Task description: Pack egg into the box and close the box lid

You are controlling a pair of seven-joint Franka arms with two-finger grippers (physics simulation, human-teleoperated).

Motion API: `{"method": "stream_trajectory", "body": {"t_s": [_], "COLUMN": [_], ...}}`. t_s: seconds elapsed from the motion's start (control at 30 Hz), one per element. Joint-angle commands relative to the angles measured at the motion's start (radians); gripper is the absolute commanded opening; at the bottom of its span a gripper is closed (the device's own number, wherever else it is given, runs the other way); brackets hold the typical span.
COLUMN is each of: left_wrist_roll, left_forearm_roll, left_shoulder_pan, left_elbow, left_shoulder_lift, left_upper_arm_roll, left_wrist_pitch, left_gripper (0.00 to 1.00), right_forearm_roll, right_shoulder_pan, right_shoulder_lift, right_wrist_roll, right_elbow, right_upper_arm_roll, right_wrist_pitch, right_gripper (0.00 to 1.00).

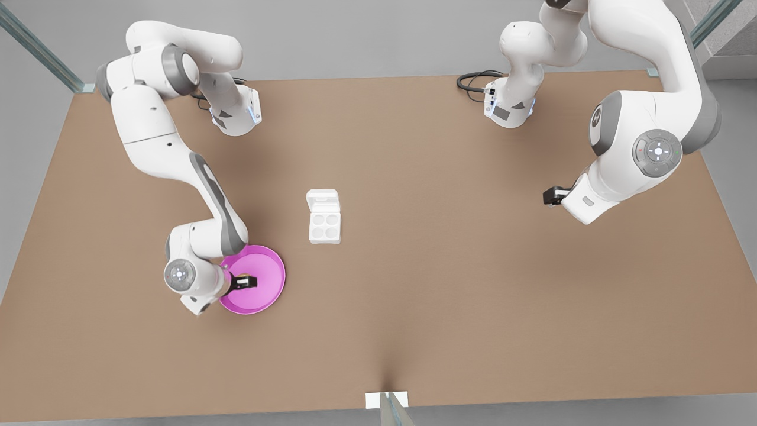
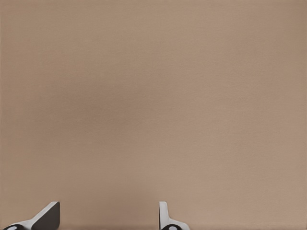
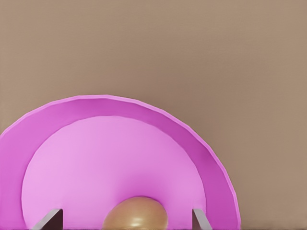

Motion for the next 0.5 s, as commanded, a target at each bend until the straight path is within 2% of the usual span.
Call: {"method": "stream_trajectory", "body": {"t_s": [0.0,0.2,0.47], "left_wrist_roll": [-0.001,-0.001,-0.001], "left_forearm_roll": [0.001,0.001,0.001], "left_shoulder_pan": [0.0,0.0,0.0], "left_elbow": [0.0,0.0,0.0], "left_shoulder_lift": [-0.001,-0.001,0.0], "left_upper_arm_roll": [0.0,0.0,0.0], "left_wrist_pitch": [0.001,0.002,0.001], "left_gripper": [1.0,1.0,1.0], "right_forearm_roll": [0.005,0.005,0.009], "right_shoulder_pan": [-0.004,-0.013,-0.016], "right_shoulder_lift": [-0.021,-0.096,-0.081], "right_wrist_roll": [0.009,0.012,0.016], "right_elbow": [-0.027,-0.182,-0.151], "right_upper_arm_roll": [0.001,0.001,-0.001], "right_wrist_pitch": [0.019,0.113,0.15], "right_gripper": [1.0,1.0,1.0]}}
